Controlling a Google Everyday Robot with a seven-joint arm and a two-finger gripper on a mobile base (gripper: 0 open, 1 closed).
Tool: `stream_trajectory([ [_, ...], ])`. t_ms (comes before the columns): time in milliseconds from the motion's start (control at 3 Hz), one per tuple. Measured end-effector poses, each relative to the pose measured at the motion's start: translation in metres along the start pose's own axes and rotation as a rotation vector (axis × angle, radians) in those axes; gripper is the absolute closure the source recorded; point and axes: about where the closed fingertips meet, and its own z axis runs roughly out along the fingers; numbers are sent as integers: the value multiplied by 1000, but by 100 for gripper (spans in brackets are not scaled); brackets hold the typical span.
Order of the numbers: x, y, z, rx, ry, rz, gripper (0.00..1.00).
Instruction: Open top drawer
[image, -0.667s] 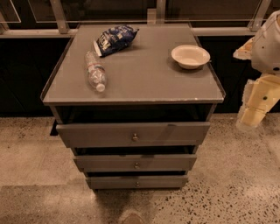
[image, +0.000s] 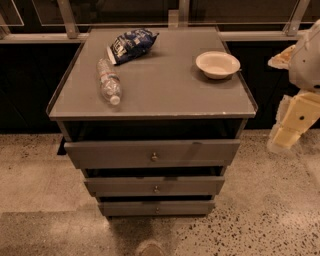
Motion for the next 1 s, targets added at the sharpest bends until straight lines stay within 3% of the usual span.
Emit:
stream_trajectory([
  [333,21,19,39,4,-104,50,0],
  [667,37,16,89,31,-181,127,0],
  [1000,33,-4,86,112,-202,135,0],
])
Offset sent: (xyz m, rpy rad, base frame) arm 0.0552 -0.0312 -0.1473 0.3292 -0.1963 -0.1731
